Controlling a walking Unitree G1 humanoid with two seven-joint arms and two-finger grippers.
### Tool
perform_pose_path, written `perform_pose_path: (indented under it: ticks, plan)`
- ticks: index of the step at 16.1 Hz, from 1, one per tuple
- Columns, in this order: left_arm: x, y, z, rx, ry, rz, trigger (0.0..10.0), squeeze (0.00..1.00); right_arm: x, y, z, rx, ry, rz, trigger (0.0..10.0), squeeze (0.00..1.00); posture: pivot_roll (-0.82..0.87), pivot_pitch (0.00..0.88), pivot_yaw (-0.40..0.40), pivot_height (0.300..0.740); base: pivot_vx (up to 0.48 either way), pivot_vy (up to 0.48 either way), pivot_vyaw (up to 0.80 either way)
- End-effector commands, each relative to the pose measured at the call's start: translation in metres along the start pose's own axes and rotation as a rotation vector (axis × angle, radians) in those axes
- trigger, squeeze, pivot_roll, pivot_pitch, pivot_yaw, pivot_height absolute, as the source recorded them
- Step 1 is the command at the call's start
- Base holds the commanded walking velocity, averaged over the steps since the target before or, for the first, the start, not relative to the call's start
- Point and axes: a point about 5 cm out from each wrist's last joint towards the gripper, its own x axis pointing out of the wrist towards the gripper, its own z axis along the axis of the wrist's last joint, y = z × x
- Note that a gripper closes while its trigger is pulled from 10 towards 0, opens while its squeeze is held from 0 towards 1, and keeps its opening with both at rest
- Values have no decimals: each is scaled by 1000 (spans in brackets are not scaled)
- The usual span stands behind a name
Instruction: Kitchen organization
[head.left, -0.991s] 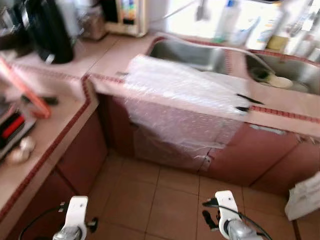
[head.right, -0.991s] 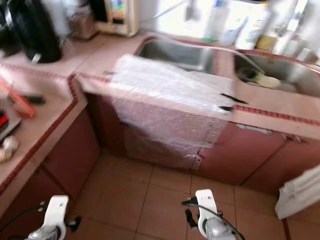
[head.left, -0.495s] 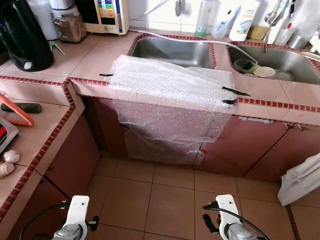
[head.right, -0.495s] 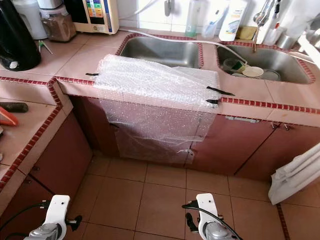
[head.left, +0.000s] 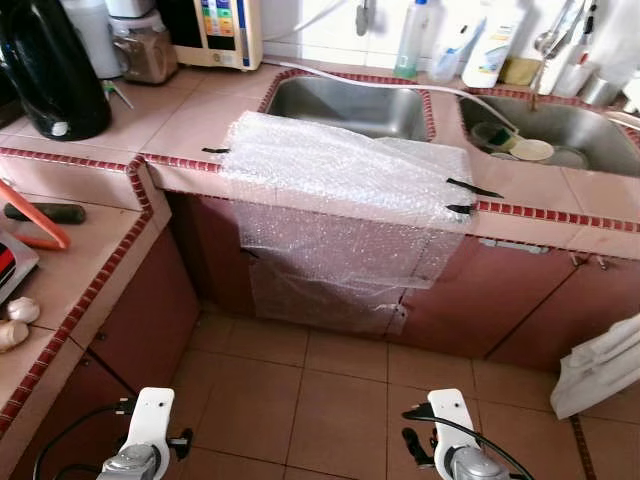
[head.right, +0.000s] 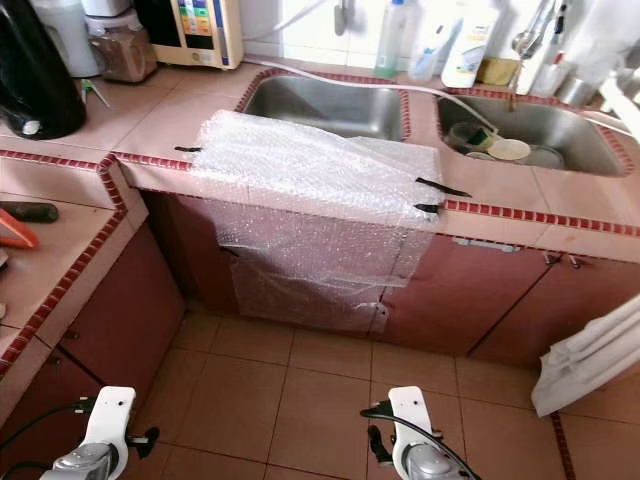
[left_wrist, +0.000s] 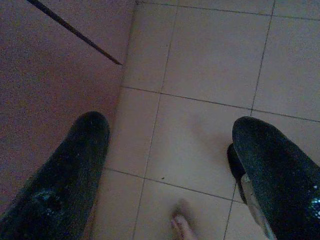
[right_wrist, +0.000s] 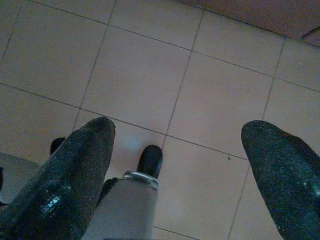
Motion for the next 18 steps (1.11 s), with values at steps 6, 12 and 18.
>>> perform_pose_path:
  ticks: [6, 12, 18]
  plan:
    - [0, -1, 1, 30, 0, -16, 10000, 0, -1, -8, -3, -19, 8, -14, 10000, 0, -4, 61, 11, 740, 0, -358, 0]
    - [0, -4, 1, 35, 2, -22, 10000, 0, -1, -8, -1, -39, 3, -11, 10000, 0, -6, 57, 6, 740, 0, -480, 0]
    - [0, -5, -1, 39, 7, -23, 10000, 0, -1, -8, 1, -50, 1, -10, 10000, 0, -8, 59, 6, 740, 0, -480, 0]
